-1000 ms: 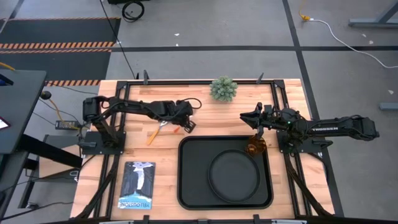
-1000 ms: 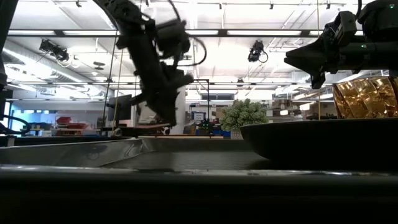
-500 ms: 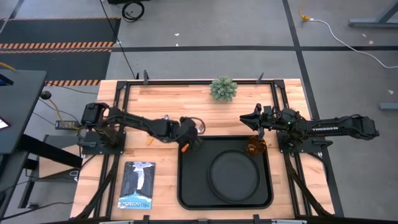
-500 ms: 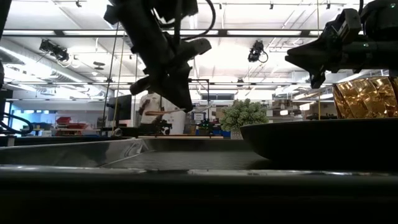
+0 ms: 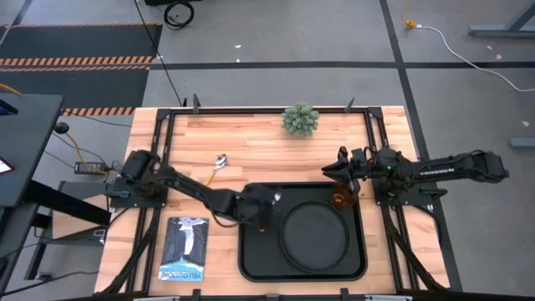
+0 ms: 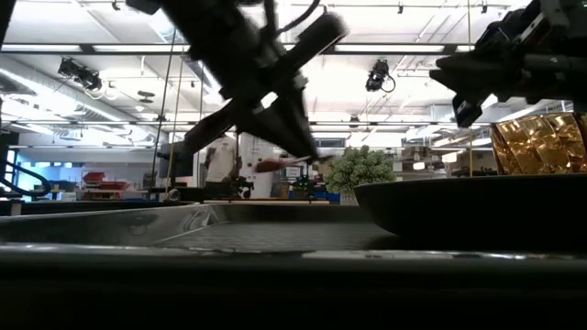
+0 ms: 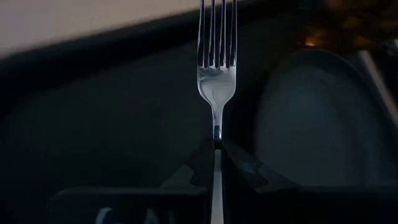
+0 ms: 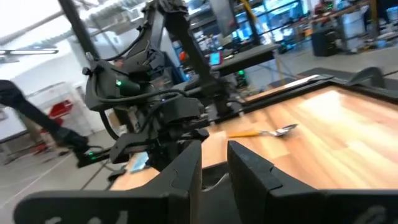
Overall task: Pick and place plate/cup/fork/spoon on tray
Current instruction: Put the orange fork on the black serving tray to the left of the black plate
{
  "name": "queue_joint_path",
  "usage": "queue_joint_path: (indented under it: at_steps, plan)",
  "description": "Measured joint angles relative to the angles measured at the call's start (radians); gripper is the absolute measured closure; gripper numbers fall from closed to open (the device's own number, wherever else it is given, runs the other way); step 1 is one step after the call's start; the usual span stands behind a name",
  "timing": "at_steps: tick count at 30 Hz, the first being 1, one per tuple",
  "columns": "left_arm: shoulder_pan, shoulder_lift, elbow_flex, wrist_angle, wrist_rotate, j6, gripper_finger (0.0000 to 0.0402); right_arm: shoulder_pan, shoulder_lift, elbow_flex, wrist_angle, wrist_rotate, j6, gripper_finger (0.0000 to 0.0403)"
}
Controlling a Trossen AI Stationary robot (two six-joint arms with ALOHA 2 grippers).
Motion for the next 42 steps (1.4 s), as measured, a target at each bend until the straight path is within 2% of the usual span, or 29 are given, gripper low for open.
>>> queue_joint_path:
  at_steps: [5,8,11,14,25,31,38,42]
  plan:
    - [-0.043,0.11,0.158,-0.108,-0.006,-0.06,0.0375,0.058,0.001,0.0,0.0,-0.005,0.023,0.0318]
    - [-0.06,0.165,0.258,-0.228,-0.009,-0.095,0.0375,0.089,0.001,0.0,-0.001,-0.005,0.019,0.0318]
    - [-0.074,0.197,0.343,-0.365,-0.029,-0.143,0.0375,0.111,0.001,0.0,0.0,-0.005,0.017,0.0318]
    - [-0.085,0.208,0.396,-0.429,-0.038,-0.187,0.0375,0.13,0.001,0.0,0.0,-0.005,0.017,0.0318]
    - [-0.133,0.238,0.426,-0.415,-0.061,-0.276,0.0375,0.183,0.001,0.0,-0.004,0.025,-0.009,0.0318]
    - [-0.141,0.241,0.447,-0.407,-0.086,-0.276,0.0375,0.186,0.002,0.0,-0.002,0.033,-0.014,0.0318]
    - [-0.141,0.241,0.427,-0.513,-0.087,-0.332,0.0375,0.186,0.002,0.0,-0.002,0.032,-0.017,0.0318]
    - [-0.133,0.241,0.402,-0.508,-0.058,-0.356,0.0375,0.19,0.002,0.0,-0.002,0.017,-0.017,0.0318]
